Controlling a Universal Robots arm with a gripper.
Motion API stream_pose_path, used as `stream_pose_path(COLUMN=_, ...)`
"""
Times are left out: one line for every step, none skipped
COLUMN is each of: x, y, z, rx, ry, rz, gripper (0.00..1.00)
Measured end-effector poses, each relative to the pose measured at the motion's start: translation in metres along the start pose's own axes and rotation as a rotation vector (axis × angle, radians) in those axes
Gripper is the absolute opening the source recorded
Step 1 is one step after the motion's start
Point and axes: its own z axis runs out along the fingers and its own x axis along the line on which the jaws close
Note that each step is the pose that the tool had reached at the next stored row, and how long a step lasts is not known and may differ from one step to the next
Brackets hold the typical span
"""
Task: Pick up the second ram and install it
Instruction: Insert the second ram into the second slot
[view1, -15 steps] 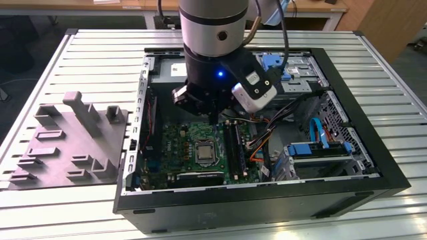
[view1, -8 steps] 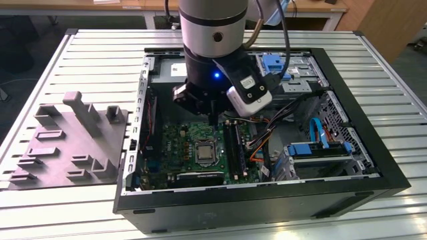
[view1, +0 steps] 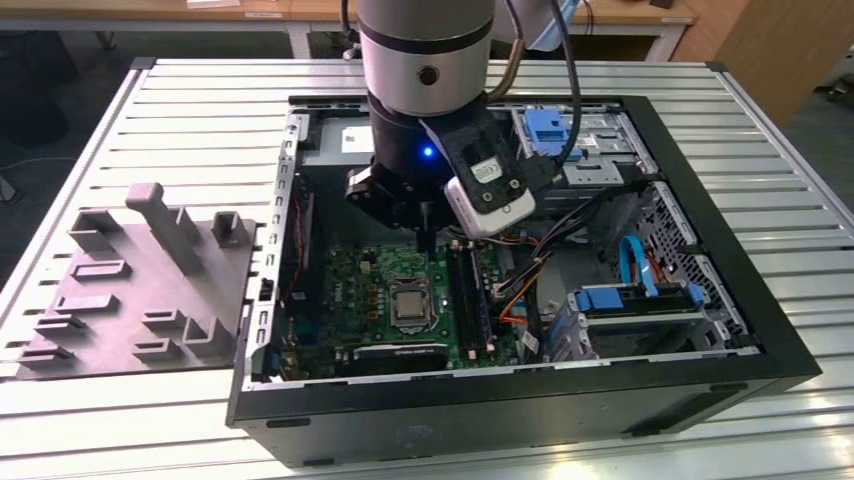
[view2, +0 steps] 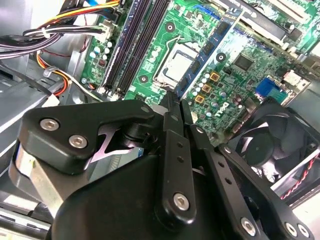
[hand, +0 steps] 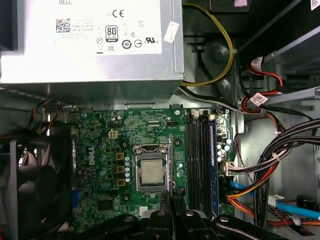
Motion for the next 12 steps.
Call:
stream_pose_path(x=0.0, y=0.0, z=0.0, rx=0.0, ry=0.0001, rz=0.0, gripper=0.13)
stream_pose_path(x=-0.0001, y=0.0, z=0.0001, rx=0.0, ry=0.0, rz=0.0, gripper=0.13)
stream_pose_path(x=-0.0008, y=0.0001, z=0.0004, rx=-0.0002, ry=-0.0001, rz=0.0, gripper=0.13)
stream_pose_path(x=-0.002, y=0.0001, z=0.0007, rx=-0.0003, ry=-0.0001, rz=0.0, gripper=0.13)
stream_pose_path(x=-0.0035, y=0.0001, z=0.0011, rx=-0.0001, ry=0.0, rz=0.0, gripper=0.13)
stream_pose_path(x=-0.0053, y=0.0002, z=0.0016, rx=0.0, ry=0.0002, rz=0.0, gripper=0.13)
stream_pose_path(x=-0.0073, y=0.0003, z=0.0022, rx=0.0, ry=0.0002, rz=0.0, gripper=0.13)
stream_pose_path(x=-0.0094, y=0.0004, z=0.0029, rx=-0.0001, ry=0.0003, rz=-0.001, gripper=0.13)
stream_pose_path(x=-0.0114, y=0.0005, z=0.0038, rx=-0.0001, ry=0.0004, rz=-0.001, gripper=0.13)
stream_pose_path(x=-0.0131, y=0.0006, z=0.0046, rx=0.0, ry=0.0004, rz=-0.003, gripper=0.13)
stream_pose_path(x=-0.0144, y=0.0006, z=0.0056, rx=-0.0001, ry=0.0006, rz=-0.005, gripper=0.13)
stream_pose_path(x=-0.0156, y=0.0006, z=0.0066, rx=-0.0004, ry=0.0006, rz=-0.007, gripper=0.13)
